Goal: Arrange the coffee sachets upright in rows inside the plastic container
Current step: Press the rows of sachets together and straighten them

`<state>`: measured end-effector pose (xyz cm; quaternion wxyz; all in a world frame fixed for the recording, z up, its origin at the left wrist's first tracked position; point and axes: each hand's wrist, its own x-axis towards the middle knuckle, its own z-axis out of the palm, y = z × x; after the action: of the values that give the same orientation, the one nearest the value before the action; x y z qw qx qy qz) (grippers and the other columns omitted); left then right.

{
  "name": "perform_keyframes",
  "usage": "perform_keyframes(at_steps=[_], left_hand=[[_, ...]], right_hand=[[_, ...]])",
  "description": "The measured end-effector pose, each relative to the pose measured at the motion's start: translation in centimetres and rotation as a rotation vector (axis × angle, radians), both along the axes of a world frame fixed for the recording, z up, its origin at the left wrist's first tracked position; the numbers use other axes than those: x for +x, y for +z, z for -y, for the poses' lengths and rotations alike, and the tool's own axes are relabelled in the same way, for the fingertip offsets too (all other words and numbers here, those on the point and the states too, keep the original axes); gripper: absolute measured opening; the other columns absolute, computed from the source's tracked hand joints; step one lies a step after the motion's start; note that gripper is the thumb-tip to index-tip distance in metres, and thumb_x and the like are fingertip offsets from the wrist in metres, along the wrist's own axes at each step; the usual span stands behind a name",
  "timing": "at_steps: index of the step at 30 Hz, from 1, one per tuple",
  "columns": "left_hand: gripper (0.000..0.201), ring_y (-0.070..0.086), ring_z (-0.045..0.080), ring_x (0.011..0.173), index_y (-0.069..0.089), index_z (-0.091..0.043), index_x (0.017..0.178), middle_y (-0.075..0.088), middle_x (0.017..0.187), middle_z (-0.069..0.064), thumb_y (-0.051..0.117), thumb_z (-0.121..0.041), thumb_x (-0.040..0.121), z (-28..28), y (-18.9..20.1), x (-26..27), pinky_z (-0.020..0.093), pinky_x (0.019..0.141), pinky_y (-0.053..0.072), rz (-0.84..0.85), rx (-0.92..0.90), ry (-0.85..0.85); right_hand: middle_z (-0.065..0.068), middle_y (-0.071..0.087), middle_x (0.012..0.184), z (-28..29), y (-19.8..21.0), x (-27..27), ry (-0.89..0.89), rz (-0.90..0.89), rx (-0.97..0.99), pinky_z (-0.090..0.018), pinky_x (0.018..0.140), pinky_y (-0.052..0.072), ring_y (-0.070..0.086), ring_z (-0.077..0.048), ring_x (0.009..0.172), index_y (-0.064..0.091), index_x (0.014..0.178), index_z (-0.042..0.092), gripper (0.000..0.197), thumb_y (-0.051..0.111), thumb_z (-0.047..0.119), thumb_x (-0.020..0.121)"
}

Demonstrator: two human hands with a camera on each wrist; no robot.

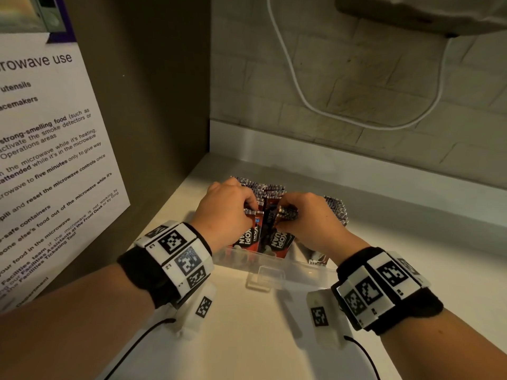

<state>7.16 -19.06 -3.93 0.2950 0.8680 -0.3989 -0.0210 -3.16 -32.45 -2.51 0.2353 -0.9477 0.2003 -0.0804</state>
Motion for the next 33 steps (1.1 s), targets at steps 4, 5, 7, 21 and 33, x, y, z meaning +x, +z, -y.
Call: perform_keyframes(at_steps=[4, 5, 7, 21, 33], left_hand=[[0.031, 0.040, 0.020, 0.118, 0.066, -0.030, 0.106, 0.049, 0.114, -0.006, 0.076, -0.019, 0.079, -0.1, 0.3, -0.3, 0.027, 0.092, 0.036, -0.015, 0.041, -0.020], [0.032, 0.040, 0.020, 0.118, 0.066, -0.030, 0.108, 0.049, 0.117, -0.005, 0.076, -0.018, 0.079, -0.1, 0.3, -0.3, 0.027, 0.093, 0.036, -0.017, 0.051, -0.023], [0.036, 0.038, 0.020, 0.119, 0.064, -0.031, 0.110, 0.047, 0.120, -0.004, 0.074, -0.015, 0.080, -0.2, 0.5, -0.4, 0.027, 0.093, 0.036, -0.020, 0.068, -0.027], [0.075, 0.032, 0.003, 0.131, 0.025, -0.028, 0.151, 0.037, 0.147, -0.009, 0.038, -0.067, 0.089, 3.0, 2.1, -6.7, 0.026, 0.106, 0.025, -0.785, -0.290, -0.289], [0.078, 0.037, 0.020, 0.137, 0.030, -0.020, 0.150, 0.038, 0.151, 0.007, 0.016, -0.071, 0.092, 8.1, 1.6, -8.6, 0.026, 0.106, 0.023, -1.101, -0.104, -0.187]], right_hand=[[0.001, 0.065, 0.094, 0.9, 1.7, -1.1, -0.040, 0.079, 0.037, -0.027, 0.067, 0.055, 0.061, -0.016, 0.076, 0.065, 0.099, 0.016, 0.023, 0.073, 0.008, 0.079], [0.002, 0.065, 0.090, 1.2, 2.3, -1.4, -0.049, 0.104, 0.045, -0.024, 0.063, 0.054, 0.060, -0.013, 0.072, 0.064, 0.095, 0.019, 0.022, 0.074, 0.008, 0.079], [0.004, 0.064, 0.083, 1.7, 3.3, -2.0, -0.064, 0.158, 0.058, -0.024, 0.058, 0.054, 0.060, -0.011, 0.066, 0.061, 0.088, 0.023, 0.024, 0.076, 0.009, 0.077], [0.012, 0.070, 0.084, 2.9, 2.2, -5.9, 0.098, 0.176, -0.038, -0.027, 0.074, 0.051, 0.065, -0.006, 0.079, 0.069, 0.099, 0.022, 0.029, 0.080, 0.013, 0.073], [0.014, 0.071, 0.092, 5.0, 1.0, -6.7, 0.074, -0.014, -0.092, -0.017, 0.072, 0.050, 0.065, -0.001, 0.083, 0.068, 0.112, 0.024, 0.040, 0.078, 0.012, 0.075]])
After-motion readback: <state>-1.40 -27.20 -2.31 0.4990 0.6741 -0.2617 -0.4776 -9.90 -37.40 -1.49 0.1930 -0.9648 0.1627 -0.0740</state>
